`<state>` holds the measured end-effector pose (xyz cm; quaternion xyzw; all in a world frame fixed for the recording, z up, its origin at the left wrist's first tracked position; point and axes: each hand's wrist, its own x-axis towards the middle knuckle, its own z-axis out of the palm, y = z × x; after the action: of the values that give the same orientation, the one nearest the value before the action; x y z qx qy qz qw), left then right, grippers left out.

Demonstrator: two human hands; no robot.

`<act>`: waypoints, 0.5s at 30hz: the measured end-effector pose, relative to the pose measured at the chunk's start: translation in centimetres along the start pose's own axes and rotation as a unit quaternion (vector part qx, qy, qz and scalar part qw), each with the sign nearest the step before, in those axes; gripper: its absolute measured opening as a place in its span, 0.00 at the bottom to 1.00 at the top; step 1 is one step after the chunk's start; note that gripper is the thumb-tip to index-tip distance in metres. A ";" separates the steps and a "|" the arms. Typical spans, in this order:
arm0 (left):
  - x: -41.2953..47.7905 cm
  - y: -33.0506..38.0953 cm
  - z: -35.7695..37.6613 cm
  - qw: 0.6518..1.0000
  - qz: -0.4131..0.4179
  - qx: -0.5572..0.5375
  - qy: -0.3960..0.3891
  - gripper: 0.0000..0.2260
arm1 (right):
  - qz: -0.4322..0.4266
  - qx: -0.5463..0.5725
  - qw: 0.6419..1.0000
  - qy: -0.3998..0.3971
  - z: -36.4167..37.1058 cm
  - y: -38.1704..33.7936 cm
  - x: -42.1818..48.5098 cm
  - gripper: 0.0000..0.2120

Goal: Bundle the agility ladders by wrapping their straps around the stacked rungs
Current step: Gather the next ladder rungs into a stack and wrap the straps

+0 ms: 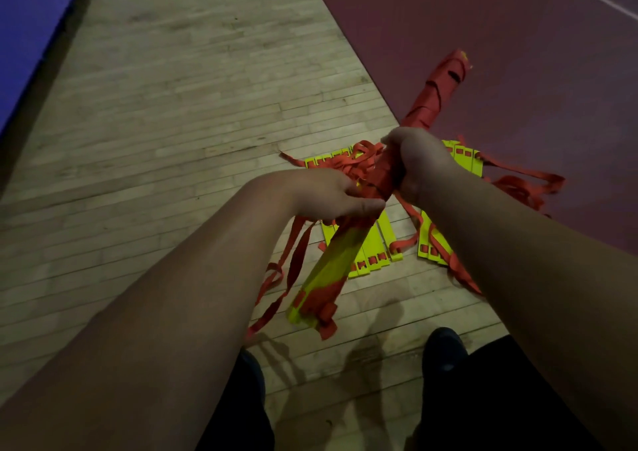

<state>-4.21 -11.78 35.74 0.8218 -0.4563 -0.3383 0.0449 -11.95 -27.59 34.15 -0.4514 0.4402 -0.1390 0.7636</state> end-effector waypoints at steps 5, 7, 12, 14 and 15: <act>1.5 -0.3 1.6 0.996 0.014 0.083 0.041 0.34 | -0.007 -0.047 0.999 -0.010 1.0 0.1 0.0 0.13; 2.0 -0.5 2.2 0.994 0.015 0.090 0.053 0.30 | -0.002 -0.070 0.998 -0.010 1.0 0.4 0.4 0.09; 2.0 -0.8 1.3 0.999 -0.026 -0.024 0.027 0.23 | -0.048 -0.094 0.994 -0.027 0.6 0.8 0.5 0.14; 1.7 -0.8 0.9 0.997 -0.039 -0.058 0.030 0.23 | -0.055 -0.101 0.993 -0.033 0.6 0.7 0.3 0.19; 1.6 -0.7 0.8 0.996 -0.040 -0.073 0.031 0.22 | -0.054 -0.098 0.993 -0.037 0.5 0.6 0.2 0.21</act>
<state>-3.63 -12.47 34.00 0.8440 -0.3956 -0.3467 0.1049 -11.54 -27.06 33.65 -0.5519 0.3985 -0.1194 0.7228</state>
